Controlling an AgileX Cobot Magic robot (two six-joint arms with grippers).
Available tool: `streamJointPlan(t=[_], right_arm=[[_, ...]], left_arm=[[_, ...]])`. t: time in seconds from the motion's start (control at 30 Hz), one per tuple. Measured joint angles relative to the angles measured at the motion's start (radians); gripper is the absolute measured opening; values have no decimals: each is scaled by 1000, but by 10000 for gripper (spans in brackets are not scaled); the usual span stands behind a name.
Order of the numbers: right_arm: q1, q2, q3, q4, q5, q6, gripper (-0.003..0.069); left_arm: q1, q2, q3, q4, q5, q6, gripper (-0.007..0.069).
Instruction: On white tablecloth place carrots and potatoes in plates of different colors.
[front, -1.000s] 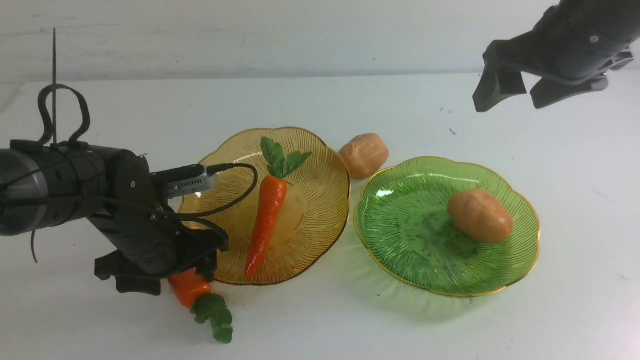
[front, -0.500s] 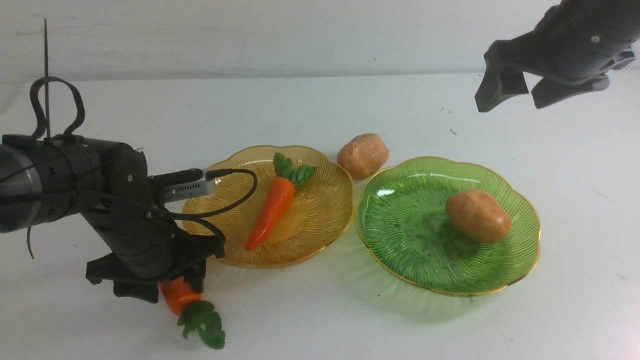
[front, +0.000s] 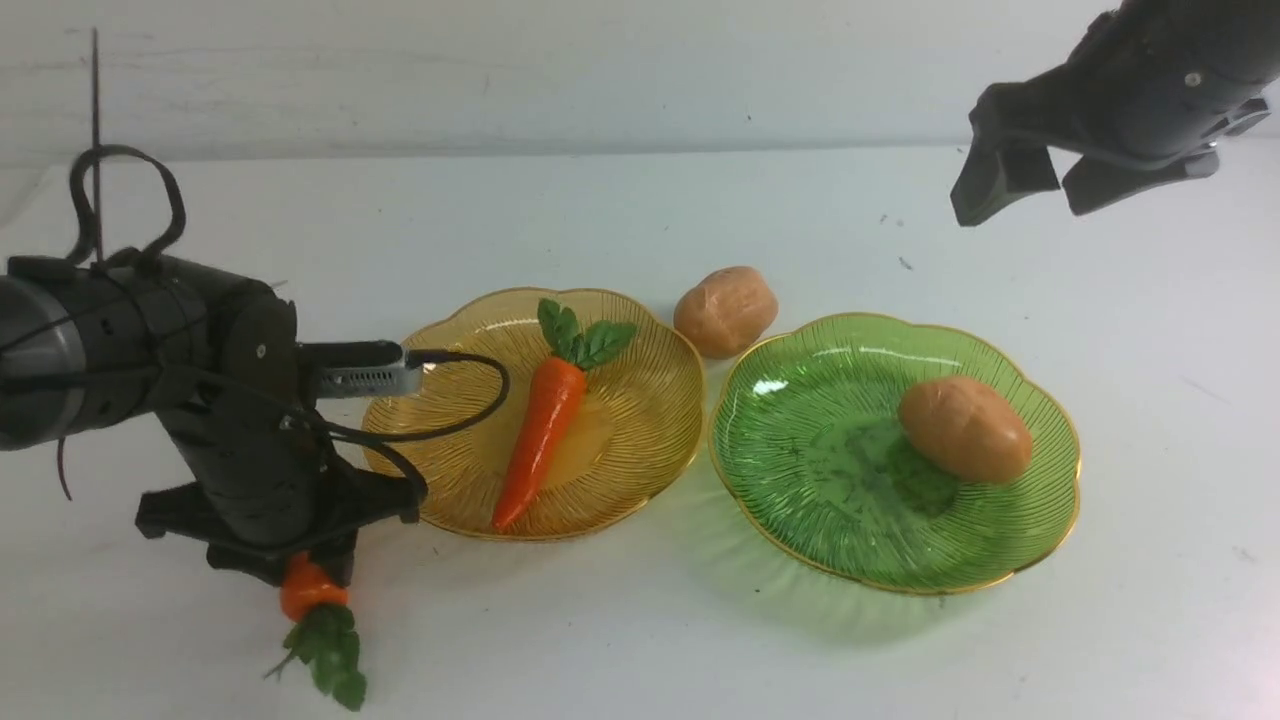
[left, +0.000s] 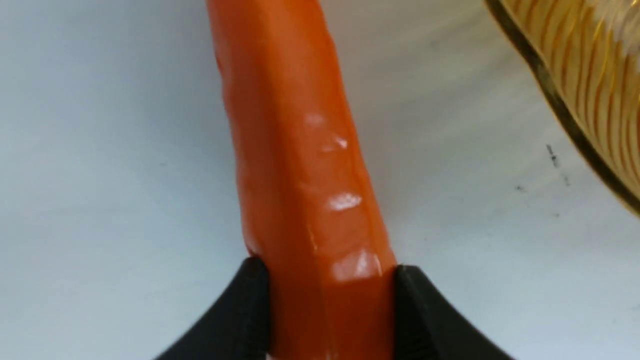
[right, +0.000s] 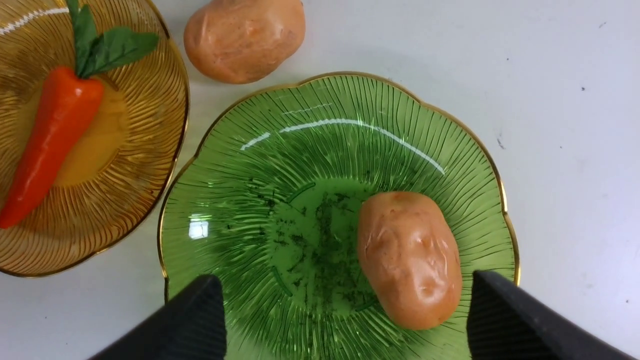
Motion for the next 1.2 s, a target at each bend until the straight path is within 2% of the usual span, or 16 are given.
streamJointPlan(t=[0.2, 0.33, 0.47, 0.53, 0.63, 0.77, 0.83, 0.93, 1.0, 1.03, 1.07, 1.13, 1.17, 1.2], right_arm=[[0, 0, 0, -19, 0, -6, 593], [0, 0, 0, -19, 0, -7, 593], [0, 0, 0, -12, 0, -9, 593], [0, 0, 0, -11, 0, -9, 593], [0, 0, 0, 6, 0, -1, 593], [0, 1, 0, 110, 0, 7, 593], [0, 11, -4, 158, 0, 2, 593], [3, 46, -26, 204, -7, -6, 593], [11, 81, -57, 212, -15, -10, 593], [23, 131, -93, 213, -22, -12, 593], [33, 172, -129, 210, -30, -16, 593], [59, 282, -234, 191, -39, -21, 593], [70, 340, -302, 179, -43, -16, 593], [82, 407, -370, 170, -48, 0, 593]], left_arm=[[-7, -137, -108, 5, 8, 19, 230], [-59, -167, -238, -87, -144, 216, 227], [-81, -58, -313, -144, -178, 384, 227], [-77, 43, -351, -140, -171, 427, 236], [-72, 156, -413, -127, -128, 445, 325], [-72, 185, -468, -57, -22, 445, 540], [-72, 185, -484, -31, 8, 445, 590], [-72, 184, -501, -13, 53, 437, 602], [-72, 179, -511, -9, 99, 433, 579], [-72, 170, -517, -9, 135, 427, 535], [-72, 161, -519, -12, 168, 427, 469], [-72, 123, -520, -30, 240, 433, 237], [-72, 100, -520, -47, 262, 445, 145], [-73, 84, -521, -57, 280, 457, 83]])
